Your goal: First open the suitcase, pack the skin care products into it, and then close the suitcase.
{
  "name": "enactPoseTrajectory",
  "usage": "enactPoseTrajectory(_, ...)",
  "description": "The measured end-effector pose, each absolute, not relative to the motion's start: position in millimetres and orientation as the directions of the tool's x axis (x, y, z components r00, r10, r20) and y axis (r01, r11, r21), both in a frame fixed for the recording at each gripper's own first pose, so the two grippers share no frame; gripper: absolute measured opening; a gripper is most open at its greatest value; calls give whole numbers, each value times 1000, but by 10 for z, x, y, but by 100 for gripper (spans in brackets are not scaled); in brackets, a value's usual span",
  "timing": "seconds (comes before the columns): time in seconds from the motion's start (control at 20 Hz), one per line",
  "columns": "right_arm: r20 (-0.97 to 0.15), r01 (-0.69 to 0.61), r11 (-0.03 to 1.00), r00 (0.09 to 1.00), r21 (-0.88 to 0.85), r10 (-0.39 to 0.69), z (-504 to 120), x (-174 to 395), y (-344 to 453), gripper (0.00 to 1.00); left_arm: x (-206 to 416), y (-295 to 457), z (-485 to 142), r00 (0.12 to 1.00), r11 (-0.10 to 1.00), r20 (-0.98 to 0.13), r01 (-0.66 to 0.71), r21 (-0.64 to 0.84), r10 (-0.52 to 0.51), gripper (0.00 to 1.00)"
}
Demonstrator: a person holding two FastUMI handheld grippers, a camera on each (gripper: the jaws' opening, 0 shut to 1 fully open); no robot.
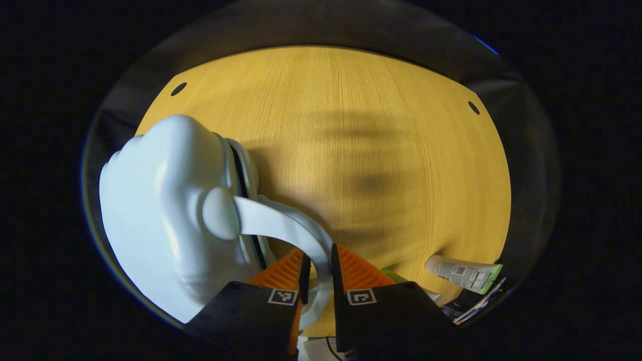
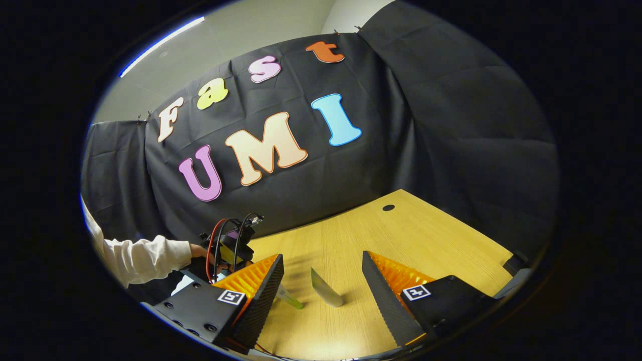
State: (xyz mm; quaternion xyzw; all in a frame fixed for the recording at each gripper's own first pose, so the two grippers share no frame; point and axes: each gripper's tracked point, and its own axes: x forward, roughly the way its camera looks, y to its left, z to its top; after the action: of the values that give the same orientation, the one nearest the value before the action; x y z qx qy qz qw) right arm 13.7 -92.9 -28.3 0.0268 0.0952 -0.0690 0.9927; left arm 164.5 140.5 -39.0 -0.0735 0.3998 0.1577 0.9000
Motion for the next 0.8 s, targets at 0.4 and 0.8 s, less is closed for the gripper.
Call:
enactPoseTrajectory(0.4,-231,130,991,966,43,-117,-401,196,-884,98,1660,1424,-443,628,940,-751,-339,-27,205,9)
enactPoseTrajectory(0.8,-229,117,992,968,41,-105,-404,218,-831,98,1638,1321,-297,705,956,-701,-267,-120,109,7)
